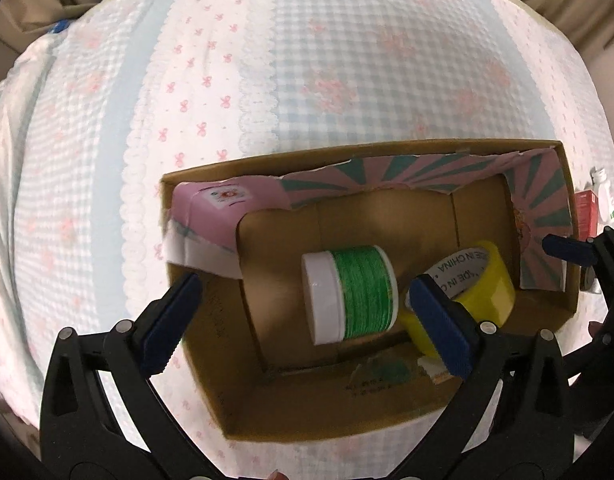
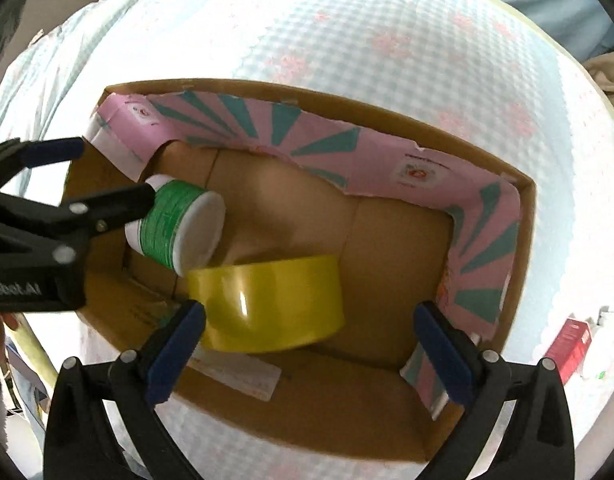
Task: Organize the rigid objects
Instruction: 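Open both tools to drop the jar and tape into the box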
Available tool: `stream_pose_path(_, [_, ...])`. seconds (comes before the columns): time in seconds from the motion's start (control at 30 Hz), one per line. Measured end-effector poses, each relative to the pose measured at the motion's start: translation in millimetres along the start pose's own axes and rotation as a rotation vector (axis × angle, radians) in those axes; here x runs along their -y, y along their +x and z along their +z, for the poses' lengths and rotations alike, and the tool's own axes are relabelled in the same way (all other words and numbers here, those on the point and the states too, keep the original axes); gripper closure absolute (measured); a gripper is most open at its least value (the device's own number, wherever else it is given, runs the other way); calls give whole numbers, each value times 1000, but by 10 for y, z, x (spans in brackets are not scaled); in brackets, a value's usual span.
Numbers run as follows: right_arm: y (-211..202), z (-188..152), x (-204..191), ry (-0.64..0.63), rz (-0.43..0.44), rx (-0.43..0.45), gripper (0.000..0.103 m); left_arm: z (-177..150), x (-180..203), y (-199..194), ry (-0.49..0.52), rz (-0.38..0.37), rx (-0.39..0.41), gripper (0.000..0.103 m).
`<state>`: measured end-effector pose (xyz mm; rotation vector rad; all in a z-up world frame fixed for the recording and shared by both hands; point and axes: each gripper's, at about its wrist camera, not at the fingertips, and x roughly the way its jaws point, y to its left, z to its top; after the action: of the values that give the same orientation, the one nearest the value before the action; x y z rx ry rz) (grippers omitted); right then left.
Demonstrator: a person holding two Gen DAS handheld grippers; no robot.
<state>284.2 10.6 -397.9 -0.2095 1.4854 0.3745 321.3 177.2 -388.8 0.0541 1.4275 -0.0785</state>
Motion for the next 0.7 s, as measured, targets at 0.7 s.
stream_pose_path(0.7, [-1372,-620,-254,88,-77,169,0,-611,10,-1474,-46,-30,175,0])
